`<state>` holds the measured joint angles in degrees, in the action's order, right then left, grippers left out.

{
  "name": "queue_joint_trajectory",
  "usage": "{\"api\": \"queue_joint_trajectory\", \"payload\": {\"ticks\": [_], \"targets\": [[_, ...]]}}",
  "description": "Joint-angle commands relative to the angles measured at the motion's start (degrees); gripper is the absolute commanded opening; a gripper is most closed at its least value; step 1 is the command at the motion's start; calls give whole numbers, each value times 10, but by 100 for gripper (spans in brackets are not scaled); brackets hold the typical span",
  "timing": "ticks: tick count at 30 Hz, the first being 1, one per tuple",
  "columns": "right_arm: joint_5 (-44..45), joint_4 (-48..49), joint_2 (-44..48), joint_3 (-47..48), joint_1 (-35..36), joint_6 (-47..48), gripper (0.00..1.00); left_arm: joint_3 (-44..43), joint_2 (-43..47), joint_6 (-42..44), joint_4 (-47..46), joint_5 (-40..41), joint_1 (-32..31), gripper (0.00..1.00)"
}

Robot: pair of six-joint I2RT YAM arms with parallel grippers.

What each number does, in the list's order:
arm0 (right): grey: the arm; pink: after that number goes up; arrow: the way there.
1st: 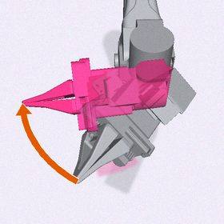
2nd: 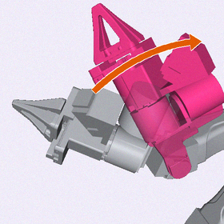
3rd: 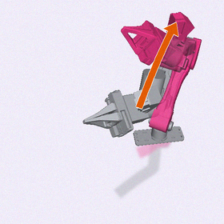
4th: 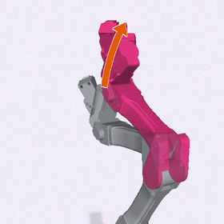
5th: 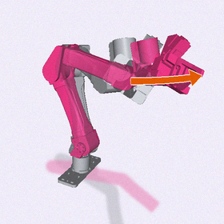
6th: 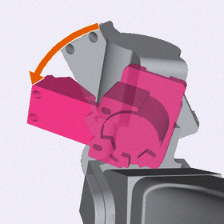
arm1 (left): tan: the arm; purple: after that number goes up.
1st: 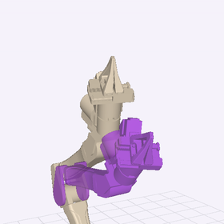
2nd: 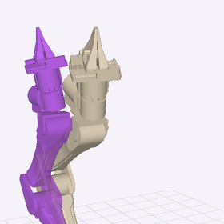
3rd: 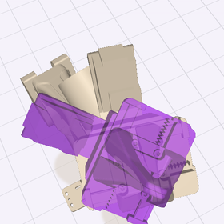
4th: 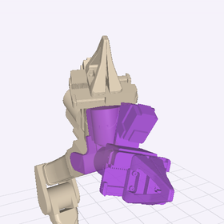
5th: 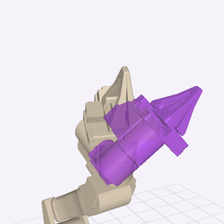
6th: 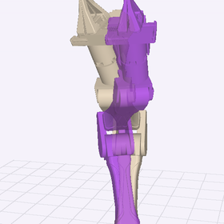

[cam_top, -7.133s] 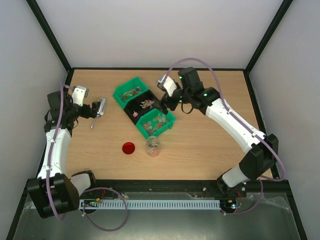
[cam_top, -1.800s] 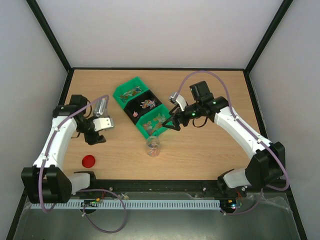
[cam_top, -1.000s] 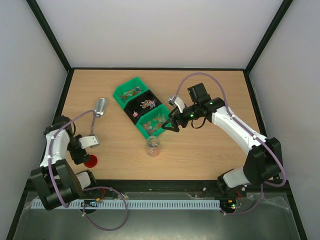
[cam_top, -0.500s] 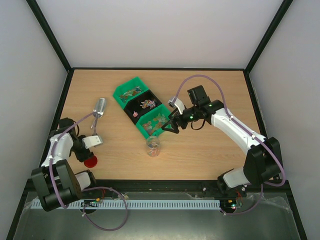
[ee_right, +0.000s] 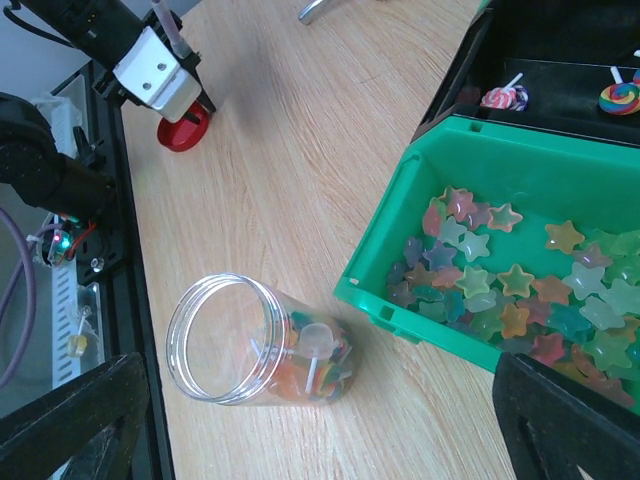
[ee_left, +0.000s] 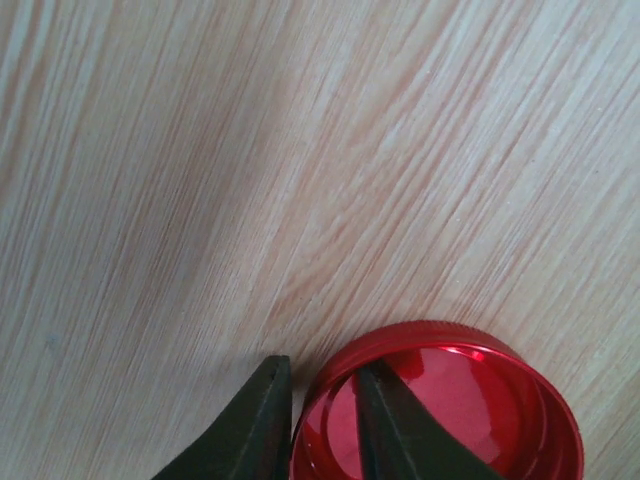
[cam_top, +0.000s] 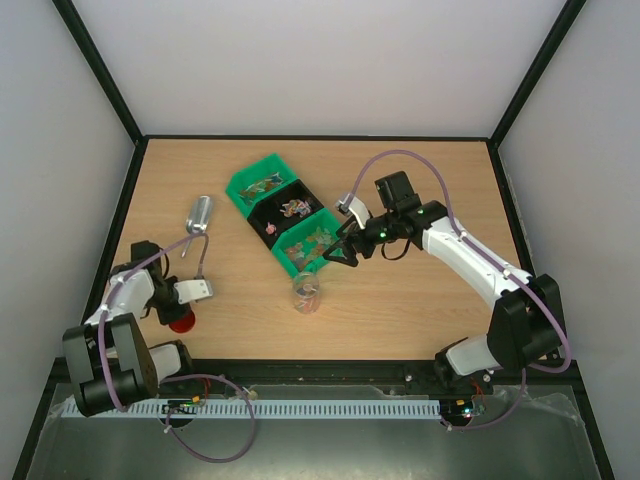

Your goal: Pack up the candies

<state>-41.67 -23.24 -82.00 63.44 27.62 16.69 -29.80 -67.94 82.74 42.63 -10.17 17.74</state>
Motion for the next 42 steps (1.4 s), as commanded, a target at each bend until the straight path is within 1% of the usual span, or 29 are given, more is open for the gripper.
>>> {"api": "queue_joint_trajectory", "payload": {"ticks": [1, 3, 4, 7, 10, 13, 16, 18, 20, 21, 23, 26, 31, 35, 37, 40, 42], "targets": [[-3, 3, 12, -6, 2, 4, 95, 1, -15, 12, 13, -12, -12, 12], [-2, 5, 13, -4, 2, 7, 94, -26, -23, 8, 54, -42, -22, 4], [0, 6, 14, -2, 2, 12, 94, -48, -29, 0, 77, -61, -27, 3], [17, 8, 16, 13, 2, 30, 94, -123, -51, -35, 139, -125, -58, 2], [60, 2, 16, 54, 5, 58, 93, -223, -73, -66, 212, -200, -89, 2], [78, 2, 21, 93, 22, 96, 93, -291, -95, -97, 253, -268, -126, 2], [144, 8, 30, 107, 82, 165, 90, -341, -115, -134, 272, -314, -177, 2], [202, 9, 34, 105, 135, 240, 89, -372, -129, -153, 289, -348, -210, 2], [265, -2, 17, 115, 181, 298, 84, -401, -144, -171, 307, -389, -246, 2], [292, 7, 11, 112, 207, 317, 79, -412, -153, -186, 310, -404, -261, 2], [326, 28, 8, 102, 241, 344, 75, -429, -164, -211, 310, -426, -282, 2], [354, 44, 1, 93, 280, 370, 72, -448, -176, -236, 315, -449, -305, 2], [423, 54, -9, 90, 326, 410, 67, -451, -190, -272, 316, -449, -346, 2], [456, 43, -9, 78, 356, 434, 59, -452, -199, -291, 316, -456, -360, 2], [477, 41, -7, 68, 371, 440, 53, -453, -205, -299, 316, -457, -364, 2], [492, 38, 0, 57, 392, 444, 41, -454, -213, -310, 316, -462, -365, 2], [498, 35, 3, 53, 400, 443, 36, -457, -218, -316, 316, -463, -368, 2]]}}
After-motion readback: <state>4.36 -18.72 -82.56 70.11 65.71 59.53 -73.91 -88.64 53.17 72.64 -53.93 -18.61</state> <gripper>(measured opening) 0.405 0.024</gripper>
